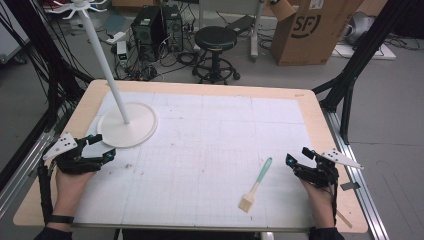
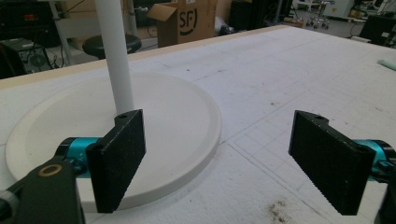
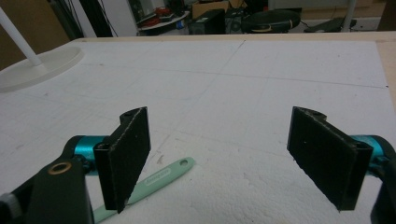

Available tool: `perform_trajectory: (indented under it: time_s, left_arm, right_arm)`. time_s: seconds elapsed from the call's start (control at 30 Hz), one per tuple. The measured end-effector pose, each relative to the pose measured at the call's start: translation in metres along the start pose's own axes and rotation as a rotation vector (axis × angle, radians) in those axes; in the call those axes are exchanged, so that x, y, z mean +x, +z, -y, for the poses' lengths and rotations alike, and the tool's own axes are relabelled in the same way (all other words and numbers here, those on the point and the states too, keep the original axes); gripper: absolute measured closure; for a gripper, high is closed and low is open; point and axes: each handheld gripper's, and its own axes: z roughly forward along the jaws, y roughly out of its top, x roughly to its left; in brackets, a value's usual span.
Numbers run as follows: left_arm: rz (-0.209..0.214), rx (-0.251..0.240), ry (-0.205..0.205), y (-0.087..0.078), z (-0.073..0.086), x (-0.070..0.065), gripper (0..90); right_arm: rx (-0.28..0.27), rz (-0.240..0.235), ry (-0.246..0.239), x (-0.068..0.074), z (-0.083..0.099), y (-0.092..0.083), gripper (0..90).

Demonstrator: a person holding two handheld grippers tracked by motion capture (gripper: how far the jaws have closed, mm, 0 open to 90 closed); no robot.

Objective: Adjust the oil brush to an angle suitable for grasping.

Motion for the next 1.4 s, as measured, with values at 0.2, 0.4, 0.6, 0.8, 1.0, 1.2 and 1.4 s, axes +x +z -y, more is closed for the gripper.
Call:
perform_trajectory:
  time_s: [0.2,0.4,0.6,0.8,1.0,1.2,1.4]
  left_arm:
    - [0.005,0.005,-0.004,0.0003,0.0003,0.0001,19.1]
    - [0.004,0.020,-0.005,0.0006,0.0012,0.0008,19.1]
    - [0.007,0.020,-0.007,0.0006,0.0012,0.0007,19.1]
    - [0.007,0.027,-0.007,0.0009,0.0016,0.0012,19.1]
    - [0.007,0.025,-0.008,0.0006,0.0015,0.0014,19.1]
    - [0.010,0.024,-0.009,0.0008,0.0015,0.0012,19.2]
    - [0.008,0.027,-0.008,0.0015,0.0020,0.0018,19.3]
  right_arm:
    - [-0.005,0.007,0.001,-0.0010,-0.0002,-0.0022,20.6]
    - [0.000,0.004,0.003,-0.0018,-0.0002,-0.0019,20.9]
    - [0.002,-0.013,-0.004,-0.0023,-0.0009,-0.0032,22.3]
    - [0.010,-0.019,-0.011,-0.0035,-0.0005,-0.0028,23.7]
    - [0.019,-0.068,-0.031,-0.0052,-0.0010,-0.0054,31.4]
    - [0.055,-0.170,-0.074,-0.0040,-0.0009,-0.0062,51.1]
    - [0.115,-0.284,-0.158,0.0036,0.0001,-0.0026,70.7]
